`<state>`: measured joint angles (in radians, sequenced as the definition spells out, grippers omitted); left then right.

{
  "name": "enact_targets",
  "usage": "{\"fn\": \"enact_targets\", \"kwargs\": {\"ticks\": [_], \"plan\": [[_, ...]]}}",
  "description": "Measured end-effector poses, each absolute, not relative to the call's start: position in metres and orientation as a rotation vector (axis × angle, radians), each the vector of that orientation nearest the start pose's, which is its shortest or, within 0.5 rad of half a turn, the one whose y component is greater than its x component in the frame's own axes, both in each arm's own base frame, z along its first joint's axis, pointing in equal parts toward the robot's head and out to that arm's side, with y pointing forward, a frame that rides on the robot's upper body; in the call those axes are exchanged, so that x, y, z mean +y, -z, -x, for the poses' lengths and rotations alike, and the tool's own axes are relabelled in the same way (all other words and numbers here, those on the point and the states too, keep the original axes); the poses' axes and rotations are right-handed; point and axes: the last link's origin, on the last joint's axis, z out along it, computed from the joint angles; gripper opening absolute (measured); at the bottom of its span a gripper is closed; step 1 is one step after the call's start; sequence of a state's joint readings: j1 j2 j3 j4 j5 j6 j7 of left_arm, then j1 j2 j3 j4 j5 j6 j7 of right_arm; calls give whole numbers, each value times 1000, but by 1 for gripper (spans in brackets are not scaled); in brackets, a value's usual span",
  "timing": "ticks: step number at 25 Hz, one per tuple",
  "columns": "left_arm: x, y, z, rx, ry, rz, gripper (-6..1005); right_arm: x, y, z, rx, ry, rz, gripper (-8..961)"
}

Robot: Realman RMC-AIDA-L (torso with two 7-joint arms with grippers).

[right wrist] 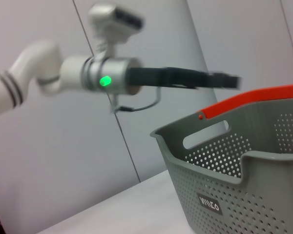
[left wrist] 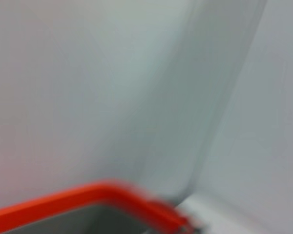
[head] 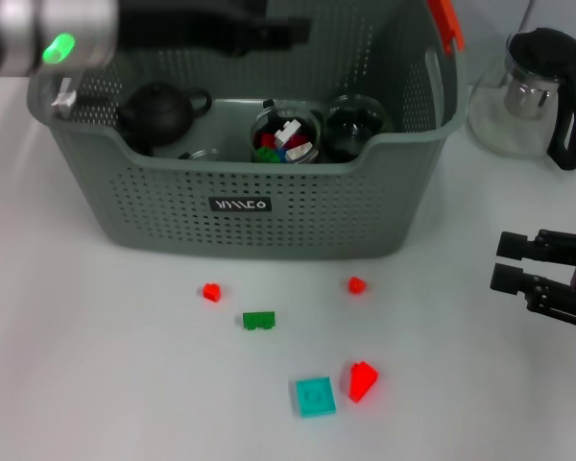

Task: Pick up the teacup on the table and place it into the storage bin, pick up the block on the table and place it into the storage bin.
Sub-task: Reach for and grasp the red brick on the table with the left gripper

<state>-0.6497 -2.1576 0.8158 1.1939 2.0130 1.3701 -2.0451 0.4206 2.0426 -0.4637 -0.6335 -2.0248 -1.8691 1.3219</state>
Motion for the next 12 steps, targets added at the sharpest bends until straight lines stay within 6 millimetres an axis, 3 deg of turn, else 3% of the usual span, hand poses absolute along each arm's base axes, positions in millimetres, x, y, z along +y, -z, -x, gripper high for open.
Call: {"fn": "enact_targets", "kwargs": {"ticks": [3, 6, 8, 12], "plan": [[364, -60, 169, -605, 981, 2545, 687, 275, -37, -289, 663, -985, 2679, 495], [333, -63, 196, -481, 1127, 2538, 740, 275, -38, -290, 664, -982, 2676, 496], [312, -59, 221, -392, 1121, 2526, 775, 275, -39, -290, 666, -981, 2676, 496], [279, -37, 262, -312, 952, 2548, 766, 277, -40, -289, 673, -978, 2679, 496]]}}
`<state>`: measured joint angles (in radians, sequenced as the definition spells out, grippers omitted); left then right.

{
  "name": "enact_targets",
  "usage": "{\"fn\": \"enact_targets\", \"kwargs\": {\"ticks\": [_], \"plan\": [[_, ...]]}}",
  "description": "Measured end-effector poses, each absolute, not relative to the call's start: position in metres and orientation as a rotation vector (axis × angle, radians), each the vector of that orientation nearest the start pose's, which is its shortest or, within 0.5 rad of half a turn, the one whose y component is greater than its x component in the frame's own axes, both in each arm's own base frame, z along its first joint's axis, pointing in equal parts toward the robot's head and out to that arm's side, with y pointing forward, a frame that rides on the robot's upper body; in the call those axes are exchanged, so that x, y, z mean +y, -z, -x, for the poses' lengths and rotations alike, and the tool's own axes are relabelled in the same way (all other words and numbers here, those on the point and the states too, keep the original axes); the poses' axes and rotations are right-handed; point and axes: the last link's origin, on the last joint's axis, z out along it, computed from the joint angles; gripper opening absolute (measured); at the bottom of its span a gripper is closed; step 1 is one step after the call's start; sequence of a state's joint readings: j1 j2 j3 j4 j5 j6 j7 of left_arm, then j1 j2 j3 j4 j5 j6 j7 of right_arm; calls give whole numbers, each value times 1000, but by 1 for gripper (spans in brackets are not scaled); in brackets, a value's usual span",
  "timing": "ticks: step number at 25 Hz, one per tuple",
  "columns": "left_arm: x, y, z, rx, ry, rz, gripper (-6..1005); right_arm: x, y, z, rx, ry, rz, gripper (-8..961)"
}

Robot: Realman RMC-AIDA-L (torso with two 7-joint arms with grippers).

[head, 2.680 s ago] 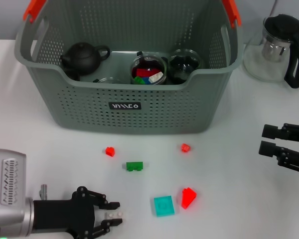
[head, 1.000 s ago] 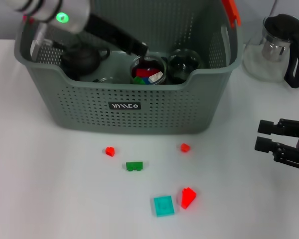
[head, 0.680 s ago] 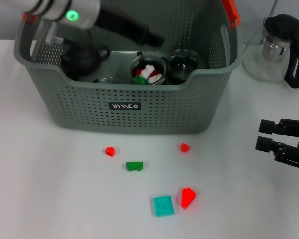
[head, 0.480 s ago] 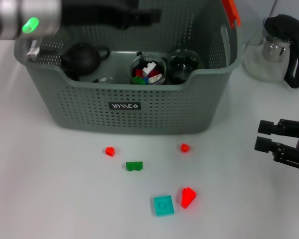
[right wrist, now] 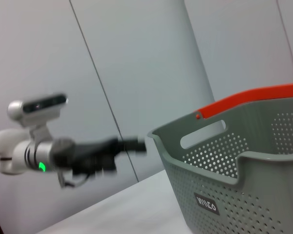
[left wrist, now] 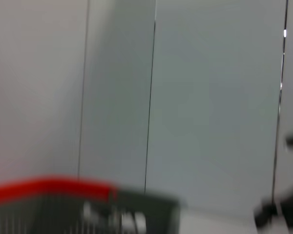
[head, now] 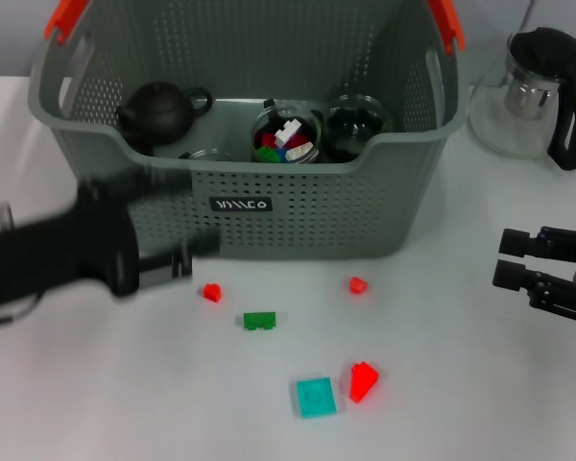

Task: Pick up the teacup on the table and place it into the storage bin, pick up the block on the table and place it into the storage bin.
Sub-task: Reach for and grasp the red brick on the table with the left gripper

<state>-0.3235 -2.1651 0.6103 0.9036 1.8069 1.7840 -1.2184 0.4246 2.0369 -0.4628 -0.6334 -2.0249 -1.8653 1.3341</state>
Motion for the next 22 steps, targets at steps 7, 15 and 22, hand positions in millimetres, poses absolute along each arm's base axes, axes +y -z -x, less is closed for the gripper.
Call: {"fn": "enact_targets", "kwargs": {"ticks": [7, 15, 22], "plan": [[264, -2, 296, -404, 704, 2662, 704, 280, -39, -287, 681, -975, 2683, 496], [279, 26, 308, -500, 541, 2670, 592, 278, -40, -289, 693, -971, 2678, 495], [296, 41, 316, -544, 427, 2619, 507, 277, -40, -290, 698, -971, 2675, 495]]}}
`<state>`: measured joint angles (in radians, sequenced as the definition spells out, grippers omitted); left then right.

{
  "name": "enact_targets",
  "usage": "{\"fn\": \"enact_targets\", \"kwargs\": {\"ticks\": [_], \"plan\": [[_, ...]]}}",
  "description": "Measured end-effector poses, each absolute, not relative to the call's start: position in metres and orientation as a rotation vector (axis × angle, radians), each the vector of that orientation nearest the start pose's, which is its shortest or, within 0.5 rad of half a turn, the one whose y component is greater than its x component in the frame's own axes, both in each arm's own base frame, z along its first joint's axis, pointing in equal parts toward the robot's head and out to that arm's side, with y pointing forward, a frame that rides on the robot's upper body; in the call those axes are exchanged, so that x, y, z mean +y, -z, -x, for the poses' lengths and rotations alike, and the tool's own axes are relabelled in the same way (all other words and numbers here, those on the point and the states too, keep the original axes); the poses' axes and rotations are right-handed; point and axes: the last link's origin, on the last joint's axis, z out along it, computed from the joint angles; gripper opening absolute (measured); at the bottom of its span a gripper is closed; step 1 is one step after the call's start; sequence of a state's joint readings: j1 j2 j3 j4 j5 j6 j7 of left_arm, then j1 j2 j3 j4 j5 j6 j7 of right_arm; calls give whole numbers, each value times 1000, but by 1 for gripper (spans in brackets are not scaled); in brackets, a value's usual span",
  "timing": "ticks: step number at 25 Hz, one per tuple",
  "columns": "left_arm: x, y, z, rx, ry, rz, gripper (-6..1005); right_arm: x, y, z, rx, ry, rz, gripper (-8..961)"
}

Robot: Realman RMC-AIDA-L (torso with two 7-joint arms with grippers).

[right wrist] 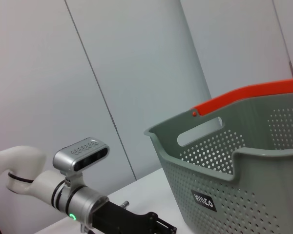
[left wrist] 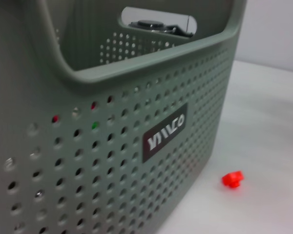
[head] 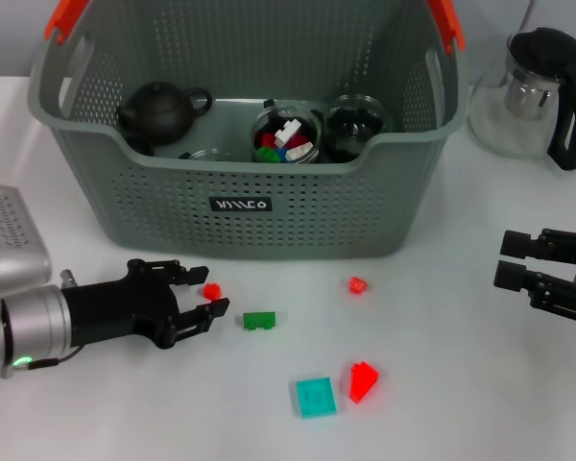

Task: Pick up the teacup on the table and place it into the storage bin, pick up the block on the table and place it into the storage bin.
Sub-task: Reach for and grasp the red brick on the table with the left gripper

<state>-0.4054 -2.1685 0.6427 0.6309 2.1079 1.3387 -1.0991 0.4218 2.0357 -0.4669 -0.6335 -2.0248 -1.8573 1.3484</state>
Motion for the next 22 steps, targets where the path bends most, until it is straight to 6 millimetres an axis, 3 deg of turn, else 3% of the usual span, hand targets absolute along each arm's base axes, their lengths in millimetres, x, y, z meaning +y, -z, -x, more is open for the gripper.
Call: {"fn": "enact_targets", "kwargs": {"ticks": [22], "plan": [[300, 57, 317, -438, 321, 2653, 496, 276, -39, -291, 704, -970, 2673, 496]]}}
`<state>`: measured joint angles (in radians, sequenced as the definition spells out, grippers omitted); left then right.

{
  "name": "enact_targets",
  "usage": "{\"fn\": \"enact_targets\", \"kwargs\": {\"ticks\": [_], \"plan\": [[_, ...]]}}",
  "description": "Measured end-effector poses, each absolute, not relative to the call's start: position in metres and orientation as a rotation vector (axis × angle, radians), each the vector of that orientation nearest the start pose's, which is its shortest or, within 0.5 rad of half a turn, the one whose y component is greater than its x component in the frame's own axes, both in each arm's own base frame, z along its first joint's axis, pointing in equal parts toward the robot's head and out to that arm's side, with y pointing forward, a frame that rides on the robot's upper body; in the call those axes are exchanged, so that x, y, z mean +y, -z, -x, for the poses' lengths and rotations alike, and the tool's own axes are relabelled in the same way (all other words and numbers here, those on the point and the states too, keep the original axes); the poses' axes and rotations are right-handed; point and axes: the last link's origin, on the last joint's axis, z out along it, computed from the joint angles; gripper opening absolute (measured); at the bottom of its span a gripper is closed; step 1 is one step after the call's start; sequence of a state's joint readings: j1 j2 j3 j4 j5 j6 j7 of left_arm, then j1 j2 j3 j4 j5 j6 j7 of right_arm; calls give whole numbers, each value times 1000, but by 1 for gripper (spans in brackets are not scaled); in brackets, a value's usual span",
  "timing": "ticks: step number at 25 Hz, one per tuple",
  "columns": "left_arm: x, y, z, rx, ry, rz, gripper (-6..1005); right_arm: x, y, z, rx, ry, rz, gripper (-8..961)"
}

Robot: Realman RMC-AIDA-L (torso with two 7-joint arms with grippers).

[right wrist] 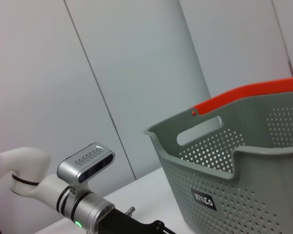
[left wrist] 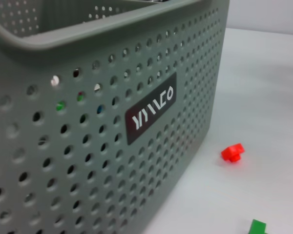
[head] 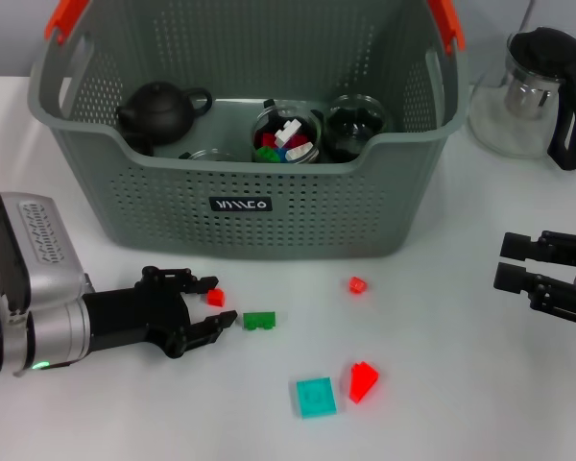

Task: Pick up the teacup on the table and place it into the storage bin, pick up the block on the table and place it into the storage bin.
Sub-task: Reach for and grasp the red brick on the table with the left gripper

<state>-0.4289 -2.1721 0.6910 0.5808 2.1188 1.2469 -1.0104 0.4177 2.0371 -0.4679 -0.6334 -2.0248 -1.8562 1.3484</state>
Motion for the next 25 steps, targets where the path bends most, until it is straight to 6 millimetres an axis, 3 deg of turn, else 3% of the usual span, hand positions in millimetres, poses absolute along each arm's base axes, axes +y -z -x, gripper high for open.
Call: {"fn": "enact_targets", "kwargs": {"ticks": [8, 25], "plan": [[292, 56, 318, -444, 344, 2670, 492, 275, -39, -292, 707, -969, 2672, 496], [302, 60, 316, -412, 315, 2648, 444, 276, -39, -292, 705, -968, 2672, 496]]}}
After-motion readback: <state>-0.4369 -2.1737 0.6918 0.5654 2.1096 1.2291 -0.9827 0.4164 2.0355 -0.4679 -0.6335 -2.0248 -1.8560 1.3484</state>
